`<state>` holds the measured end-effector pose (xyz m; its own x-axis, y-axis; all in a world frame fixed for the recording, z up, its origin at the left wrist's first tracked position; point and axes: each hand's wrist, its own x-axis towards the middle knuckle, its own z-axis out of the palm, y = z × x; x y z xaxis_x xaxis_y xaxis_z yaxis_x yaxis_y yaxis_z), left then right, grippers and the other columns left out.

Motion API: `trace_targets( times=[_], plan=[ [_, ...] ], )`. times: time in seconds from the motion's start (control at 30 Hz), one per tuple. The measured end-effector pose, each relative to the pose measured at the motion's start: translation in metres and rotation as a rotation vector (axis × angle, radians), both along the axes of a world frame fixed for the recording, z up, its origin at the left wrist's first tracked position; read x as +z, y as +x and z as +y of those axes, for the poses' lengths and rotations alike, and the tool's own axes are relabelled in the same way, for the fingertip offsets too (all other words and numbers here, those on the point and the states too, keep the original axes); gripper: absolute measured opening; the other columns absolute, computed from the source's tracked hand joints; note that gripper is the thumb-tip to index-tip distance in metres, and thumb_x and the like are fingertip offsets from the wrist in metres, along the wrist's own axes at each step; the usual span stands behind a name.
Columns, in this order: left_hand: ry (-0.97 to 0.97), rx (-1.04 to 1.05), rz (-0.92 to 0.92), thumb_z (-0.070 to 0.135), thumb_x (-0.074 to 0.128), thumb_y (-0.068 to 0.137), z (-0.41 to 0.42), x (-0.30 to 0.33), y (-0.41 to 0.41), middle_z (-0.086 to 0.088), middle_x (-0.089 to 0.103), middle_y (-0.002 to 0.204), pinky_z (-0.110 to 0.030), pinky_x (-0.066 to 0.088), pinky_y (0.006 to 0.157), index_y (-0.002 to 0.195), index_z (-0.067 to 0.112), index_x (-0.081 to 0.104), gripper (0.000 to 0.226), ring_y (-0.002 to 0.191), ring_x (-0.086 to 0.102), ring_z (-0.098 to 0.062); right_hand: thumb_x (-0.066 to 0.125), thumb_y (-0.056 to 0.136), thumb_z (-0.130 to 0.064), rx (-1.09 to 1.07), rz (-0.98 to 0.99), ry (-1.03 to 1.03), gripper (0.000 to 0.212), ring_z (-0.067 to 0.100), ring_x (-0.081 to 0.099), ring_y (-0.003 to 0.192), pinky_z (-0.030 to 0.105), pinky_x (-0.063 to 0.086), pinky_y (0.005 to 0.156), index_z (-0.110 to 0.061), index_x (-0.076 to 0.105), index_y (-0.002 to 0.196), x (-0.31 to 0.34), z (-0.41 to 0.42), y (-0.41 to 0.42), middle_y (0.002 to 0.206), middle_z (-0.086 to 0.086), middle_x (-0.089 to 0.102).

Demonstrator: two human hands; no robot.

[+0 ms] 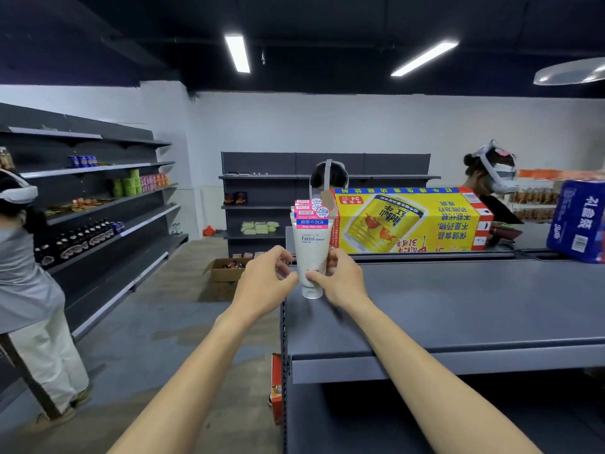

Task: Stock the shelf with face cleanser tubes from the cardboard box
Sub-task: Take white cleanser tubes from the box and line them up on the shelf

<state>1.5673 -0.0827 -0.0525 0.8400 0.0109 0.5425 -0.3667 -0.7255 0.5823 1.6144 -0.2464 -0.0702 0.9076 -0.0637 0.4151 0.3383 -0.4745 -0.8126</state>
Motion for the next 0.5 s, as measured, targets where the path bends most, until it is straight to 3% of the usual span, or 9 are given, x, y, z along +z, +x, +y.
trace_targets(
  times=[0.5],
  plan=[
    [-0.030,0.000,-0.008,0.026,0.066,0.083,-0.0043,0.0037,-0.0041,0.010,0.067,0.081,-0.039,0.058,0.074,0.100,0.026,0.060,0.018,0.071,0.062,-0.008,0.081,0.080,-0.019,-0.002,-0.005,-0.018,0.044,0.021,0.060,0.106,0.036,0.052,0.092,-0.012,0.055,0.115,0.0018,0.0042,0.0040,0.119,0.007,0.061]
  ],
)
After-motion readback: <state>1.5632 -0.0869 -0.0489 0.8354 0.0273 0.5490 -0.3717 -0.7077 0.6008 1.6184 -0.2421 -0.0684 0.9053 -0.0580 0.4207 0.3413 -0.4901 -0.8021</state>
